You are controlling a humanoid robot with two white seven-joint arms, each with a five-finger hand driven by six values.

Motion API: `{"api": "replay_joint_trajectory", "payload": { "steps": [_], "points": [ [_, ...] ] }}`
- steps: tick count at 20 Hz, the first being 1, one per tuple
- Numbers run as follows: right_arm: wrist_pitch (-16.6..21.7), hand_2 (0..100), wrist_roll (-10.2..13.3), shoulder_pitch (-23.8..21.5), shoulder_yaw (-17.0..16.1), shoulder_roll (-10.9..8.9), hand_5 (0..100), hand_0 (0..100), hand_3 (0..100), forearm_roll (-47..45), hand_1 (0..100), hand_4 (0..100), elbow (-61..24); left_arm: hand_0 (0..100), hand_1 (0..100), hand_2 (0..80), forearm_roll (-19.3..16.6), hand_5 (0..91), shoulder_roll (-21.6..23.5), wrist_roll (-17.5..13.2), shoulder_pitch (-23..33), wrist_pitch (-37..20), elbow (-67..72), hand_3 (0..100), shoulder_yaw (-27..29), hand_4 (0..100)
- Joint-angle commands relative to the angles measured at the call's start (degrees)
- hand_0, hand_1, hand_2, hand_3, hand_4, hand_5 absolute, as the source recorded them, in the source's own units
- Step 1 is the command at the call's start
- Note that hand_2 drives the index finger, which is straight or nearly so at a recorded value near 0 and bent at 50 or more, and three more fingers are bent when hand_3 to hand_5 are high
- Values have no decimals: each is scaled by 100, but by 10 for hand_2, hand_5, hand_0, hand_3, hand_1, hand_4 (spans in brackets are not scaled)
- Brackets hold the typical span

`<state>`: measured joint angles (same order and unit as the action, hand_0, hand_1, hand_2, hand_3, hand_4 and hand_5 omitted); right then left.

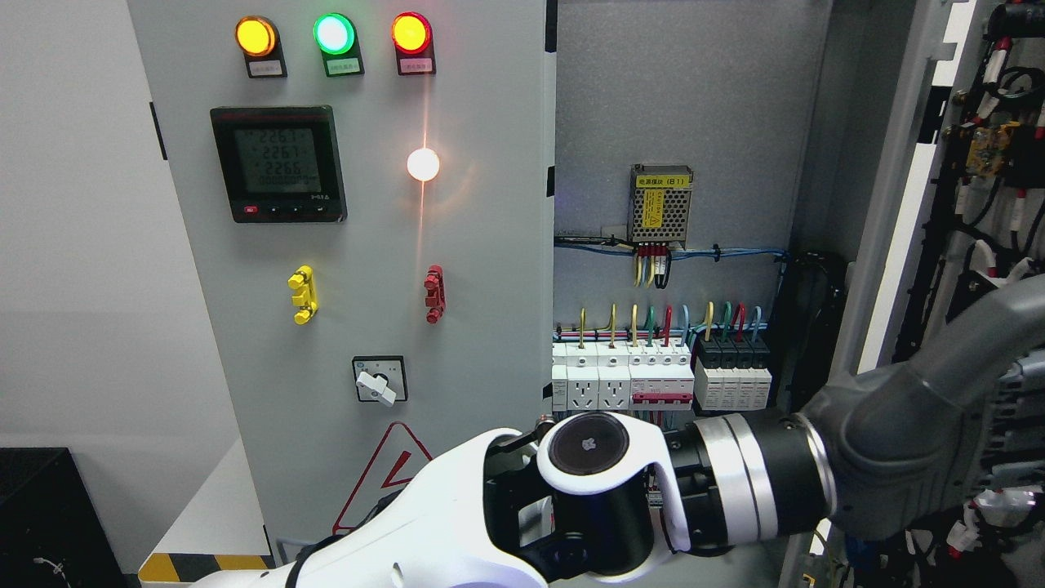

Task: Open door with both hands
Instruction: 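Push the door edge outward with the left hand, swinging it open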

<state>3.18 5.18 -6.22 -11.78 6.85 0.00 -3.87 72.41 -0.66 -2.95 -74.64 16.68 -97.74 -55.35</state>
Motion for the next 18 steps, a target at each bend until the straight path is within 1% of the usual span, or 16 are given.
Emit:
{"api": "replay_joint_trajectory", "payload": {
  "steps": [1,5,18],
  "points": [
    [7,0,1,-2,0,0,0,191,0,18,0,0,0,0,0,0,-78,0,-751,-4,-42,2,703,0,-186,0],
    [-2,0,1,-2,0,0,0,191,0,18,0,0,0,0,0,0,-70,0,-945,-4,-226,-33,1037,0,-204,0],
    [7,0,1,-2,0,0,0,191,0,18,0,0,0,0,0,0,-78,0,-989,-13,-385,-77,1082,0,-415,0]
  ]
}}
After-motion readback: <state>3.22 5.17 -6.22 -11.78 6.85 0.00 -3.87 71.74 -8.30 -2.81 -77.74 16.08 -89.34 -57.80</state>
